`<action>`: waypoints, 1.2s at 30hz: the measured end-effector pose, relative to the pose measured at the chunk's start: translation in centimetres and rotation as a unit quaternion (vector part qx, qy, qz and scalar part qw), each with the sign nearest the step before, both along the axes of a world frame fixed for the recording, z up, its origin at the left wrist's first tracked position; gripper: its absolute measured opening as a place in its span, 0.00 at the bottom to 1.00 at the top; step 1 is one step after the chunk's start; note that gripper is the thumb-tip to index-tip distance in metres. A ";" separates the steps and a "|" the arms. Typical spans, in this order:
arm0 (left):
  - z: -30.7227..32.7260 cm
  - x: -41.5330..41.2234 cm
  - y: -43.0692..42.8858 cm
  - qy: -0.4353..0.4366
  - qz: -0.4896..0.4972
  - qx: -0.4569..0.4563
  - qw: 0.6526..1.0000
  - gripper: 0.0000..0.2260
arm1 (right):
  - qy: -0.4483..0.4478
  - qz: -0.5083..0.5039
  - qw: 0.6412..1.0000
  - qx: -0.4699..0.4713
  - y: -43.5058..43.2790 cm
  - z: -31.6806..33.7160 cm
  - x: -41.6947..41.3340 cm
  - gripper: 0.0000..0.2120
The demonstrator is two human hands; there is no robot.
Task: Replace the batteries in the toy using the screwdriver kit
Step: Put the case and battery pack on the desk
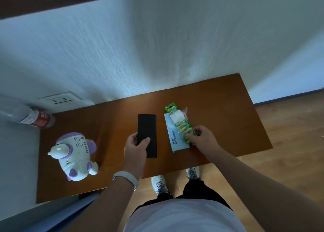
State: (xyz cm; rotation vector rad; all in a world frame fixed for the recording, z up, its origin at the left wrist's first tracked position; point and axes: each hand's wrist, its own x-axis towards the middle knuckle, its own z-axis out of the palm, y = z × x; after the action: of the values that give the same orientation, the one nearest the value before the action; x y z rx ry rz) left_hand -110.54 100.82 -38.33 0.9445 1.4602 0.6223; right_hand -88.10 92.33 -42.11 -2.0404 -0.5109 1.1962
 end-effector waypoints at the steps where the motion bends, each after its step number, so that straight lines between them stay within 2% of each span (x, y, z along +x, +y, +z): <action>1: 0.1 0.2 0.1 0.000 -0.004 0.001 1.000 0.10 | 0.009 -0.010 1.000 0.004 -0.2 0.1 0.2 0.09; 10: 0.4 3.1 0.1 -0.017 -0.033 0.003 0.999 0.09 | 0.016 -0.074 0.997 -0.003 -2.2 0.3 3.3 0.08; 14: 0.4 4.1 -0.1 -0.019 -0.048 0.001 0.999 0.08 | 0.047 -0.114 0.992 0.017 -2.9 0.2 4.2 0.08; 23: 0.7 5.5 -0.6 -0.007 -0.064 0.005 0.998 0.07 | 0.022 -0.122 0.991 -0.043 -4.2 -1.2 5.3 0.09; 30: 0.6 5.4 -0.5 -0.015 -0.057 -0.006 0.998 0.08 | -0.147 -0.019 0.981 -0.126 -3.7 -1.7 5.4 0.13; 36: 0.2 5.0 -0.7 -0.003 -0.053 -0.004 0.999 0.08 | -0.174 -0.019 0.977 -0.123 -3.7 -1.9 5.5 0.15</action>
State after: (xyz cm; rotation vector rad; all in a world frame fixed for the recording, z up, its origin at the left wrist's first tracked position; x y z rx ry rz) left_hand -105.57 100.08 -38.09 1.0049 1.3976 0.5406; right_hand -82.63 88.59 -44.01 -2.4809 -0.5040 0.9156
